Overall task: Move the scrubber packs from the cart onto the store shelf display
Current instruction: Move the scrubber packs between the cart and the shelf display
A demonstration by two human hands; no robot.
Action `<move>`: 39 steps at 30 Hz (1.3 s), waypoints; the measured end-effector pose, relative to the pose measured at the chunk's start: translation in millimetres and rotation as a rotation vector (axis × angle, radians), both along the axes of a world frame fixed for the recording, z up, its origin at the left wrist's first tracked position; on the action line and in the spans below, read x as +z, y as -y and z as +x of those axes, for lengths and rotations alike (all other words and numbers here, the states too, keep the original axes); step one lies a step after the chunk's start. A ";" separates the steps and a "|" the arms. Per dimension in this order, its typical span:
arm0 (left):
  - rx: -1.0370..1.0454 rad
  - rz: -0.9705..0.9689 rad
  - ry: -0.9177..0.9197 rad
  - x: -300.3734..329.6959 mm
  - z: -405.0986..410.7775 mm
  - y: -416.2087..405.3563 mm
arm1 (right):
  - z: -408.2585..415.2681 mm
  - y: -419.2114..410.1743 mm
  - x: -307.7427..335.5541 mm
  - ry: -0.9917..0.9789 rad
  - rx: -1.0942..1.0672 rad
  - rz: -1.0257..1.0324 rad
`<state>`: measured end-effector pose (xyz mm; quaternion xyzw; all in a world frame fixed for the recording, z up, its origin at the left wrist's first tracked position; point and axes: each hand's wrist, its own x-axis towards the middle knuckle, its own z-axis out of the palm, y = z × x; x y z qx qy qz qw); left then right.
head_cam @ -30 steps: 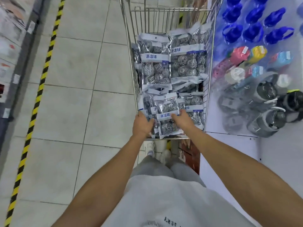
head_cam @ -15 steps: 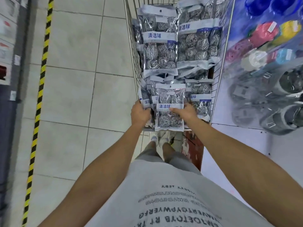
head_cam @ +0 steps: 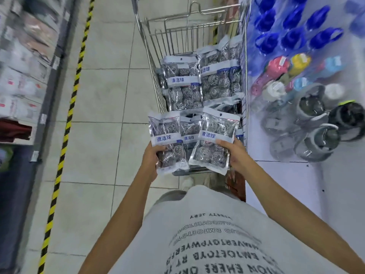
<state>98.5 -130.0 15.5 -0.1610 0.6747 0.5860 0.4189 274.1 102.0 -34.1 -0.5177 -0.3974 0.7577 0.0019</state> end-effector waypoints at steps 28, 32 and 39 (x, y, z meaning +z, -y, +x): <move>-1.395 -0.018 0.064 22.7 156.8 -153.7 | 256.7 159.5 29.1 -0.117 -1.283 0.040; -1.479 -0.040 0.084 10.0 207.1 -183.0 | 294.3 162.2 21.6 -0.078 -1.393 0.006; -1.633 -0.064 0.081 -38.1 278.9 -225.8 | 356.1 148.1 -19.9 0.056 -1.446 -0.055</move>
